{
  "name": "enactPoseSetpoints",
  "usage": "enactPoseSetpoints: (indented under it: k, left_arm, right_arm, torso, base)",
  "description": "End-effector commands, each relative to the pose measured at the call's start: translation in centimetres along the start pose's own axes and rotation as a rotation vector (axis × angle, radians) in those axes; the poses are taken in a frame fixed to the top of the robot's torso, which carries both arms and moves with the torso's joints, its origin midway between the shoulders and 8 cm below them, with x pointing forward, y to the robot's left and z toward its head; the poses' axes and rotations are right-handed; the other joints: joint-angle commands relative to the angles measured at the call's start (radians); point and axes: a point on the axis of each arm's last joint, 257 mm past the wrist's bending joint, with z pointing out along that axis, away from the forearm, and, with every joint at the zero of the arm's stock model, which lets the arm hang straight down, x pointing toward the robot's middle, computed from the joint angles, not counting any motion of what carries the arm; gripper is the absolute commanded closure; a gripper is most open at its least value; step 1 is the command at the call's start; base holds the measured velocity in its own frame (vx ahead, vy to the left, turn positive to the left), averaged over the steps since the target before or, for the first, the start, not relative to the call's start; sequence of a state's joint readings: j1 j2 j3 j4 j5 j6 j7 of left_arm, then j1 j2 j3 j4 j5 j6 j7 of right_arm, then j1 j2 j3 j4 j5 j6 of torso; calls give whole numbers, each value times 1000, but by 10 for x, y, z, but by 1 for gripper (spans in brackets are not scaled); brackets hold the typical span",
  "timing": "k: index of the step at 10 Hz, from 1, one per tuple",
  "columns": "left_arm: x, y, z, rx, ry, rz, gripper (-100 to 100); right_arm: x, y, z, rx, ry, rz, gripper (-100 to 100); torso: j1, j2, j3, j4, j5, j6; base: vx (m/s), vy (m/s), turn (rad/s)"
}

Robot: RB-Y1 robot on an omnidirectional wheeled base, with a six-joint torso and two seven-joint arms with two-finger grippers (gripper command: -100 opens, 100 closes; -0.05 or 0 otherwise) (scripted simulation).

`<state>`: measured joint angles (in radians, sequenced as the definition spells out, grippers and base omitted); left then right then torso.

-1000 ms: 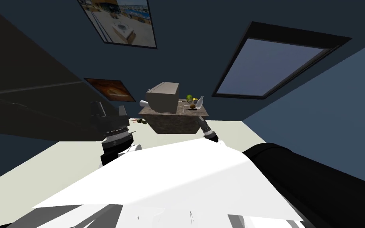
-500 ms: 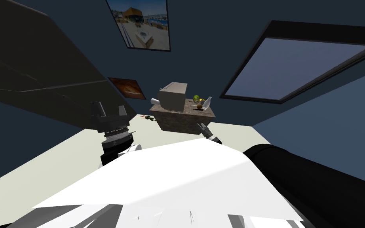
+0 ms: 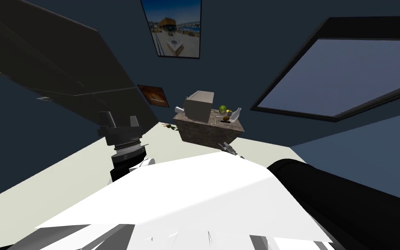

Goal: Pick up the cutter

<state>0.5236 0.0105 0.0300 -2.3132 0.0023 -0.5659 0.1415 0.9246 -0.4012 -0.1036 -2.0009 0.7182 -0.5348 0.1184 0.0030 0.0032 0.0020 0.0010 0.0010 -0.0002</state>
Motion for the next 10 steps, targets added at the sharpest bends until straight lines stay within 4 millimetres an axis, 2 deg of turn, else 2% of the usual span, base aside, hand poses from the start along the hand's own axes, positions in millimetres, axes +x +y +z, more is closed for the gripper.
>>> enactPoseSetpoints:
  k: [1,2,3,4,5,6,7,8,9,10]
  left_arm:
    - [0,0,0,0,0,0,0]
    - [0,0,0,0,0,0,0]
    - [0,0,0,0,0,0,0]
    - [0,0,0,0,0,0,0]
    - [0,0,0,0,0,0,0]
    - [0,0,0,0,0,0,0]
    - [0,0,0,0,0,0,0]
    - [0,0,0,0,0,0,0]
    - [0,0,0,0,0,0,0]
    - [0,0,0,0,0,0,0]
  right_arm:
    - [15,-11,-10,21,50,-33,-100]
    - [36,-33,-32,65,135,-72,-100]
    - [38,-33,-32,63,142,-84,-100]
    - [57,-55,-58,104,229,-123,-100]
    - [59,-55,-58,103,237,-135,-100]
    - [75,-75,-85,137,322,-178,-100]
    - [78,-76,-86,139,331,-184,-100]
    - [92,-98,-117,175,420,-223,-100]
    - [93,-98,-117,173,426,-231,-100]
    - [105,-118,-149,206,514,-270,-100]
  torso:
    - [0,0,0,0,0,0]
    - [-1,0,0,0,0,1]
    - [0,0,0,0,0,0]
    - [-1,0,0,0,0,1]
    - [-1,-1,-1,0,0,0]
    - [-2,-1,-1,0,0,1]
    - [-2,-2,-1,0,0,0]
    - [-2,-2,-1,0,-1,1]
    - [-1,-2,-1,0,0,0]
    - [-3,-2,-1,0,-1,1]
  base:
    - [0,76,137]
    - [-4,104,286]
    - [2,76,150]
    - [25,79,257]
    - [19,57,165]
    - [26,73,386]
    - [27,56,151]
    - [36,79,290]
    - [33,49,153]
    - [45,56,349]
